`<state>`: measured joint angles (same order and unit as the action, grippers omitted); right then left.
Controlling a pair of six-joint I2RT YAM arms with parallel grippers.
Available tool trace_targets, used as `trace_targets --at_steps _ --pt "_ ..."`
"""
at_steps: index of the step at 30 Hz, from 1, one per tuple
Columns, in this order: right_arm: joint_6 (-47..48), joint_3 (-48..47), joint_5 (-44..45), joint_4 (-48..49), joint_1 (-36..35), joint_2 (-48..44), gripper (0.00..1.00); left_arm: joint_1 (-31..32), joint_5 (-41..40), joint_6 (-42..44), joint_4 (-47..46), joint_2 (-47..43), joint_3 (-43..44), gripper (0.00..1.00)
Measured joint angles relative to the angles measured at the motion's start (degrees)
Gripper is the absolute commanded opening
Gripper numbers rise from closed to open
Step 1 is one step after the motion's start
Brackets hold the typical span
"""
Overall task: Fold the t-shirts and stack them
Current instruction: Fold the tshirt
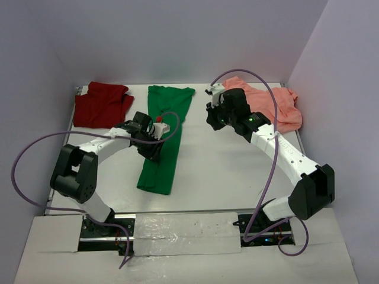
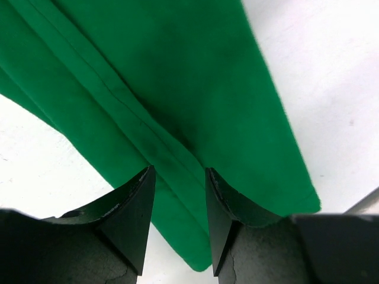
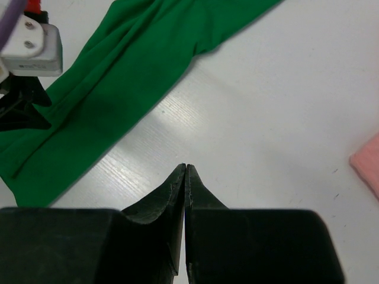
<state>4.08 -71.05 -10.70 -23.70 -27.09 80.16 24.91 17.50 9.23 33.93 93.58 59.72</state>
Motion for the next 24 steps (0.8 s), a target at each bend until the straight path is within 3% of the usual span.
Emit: trace_targets --at_steps 13,14,18,24 --pt "0.00 0.00 -0.48 -0.04 0.00 0.02 0.08 4.02 -6.12 -1.01 -0.37 4.70 -0.02 0.45" --pt "0.00 0.00 -0.55 -0.04 0.00 0.00 0.08 4.37 -6.43 -1.07 -0.42 4.81 0.00 0.43" --pt "0.00 0.00 -0.57 -0.04 0.00 0.00 0.08 4.79 -7.08 -1.27 -0.61 5.01 0.00 0.00" --pt "0.00 0.00 -0.85 -0.04 0.00 0.00 0.08 4.79 -7.80 -1.33 -0.66 5.03 0.00 0.00"
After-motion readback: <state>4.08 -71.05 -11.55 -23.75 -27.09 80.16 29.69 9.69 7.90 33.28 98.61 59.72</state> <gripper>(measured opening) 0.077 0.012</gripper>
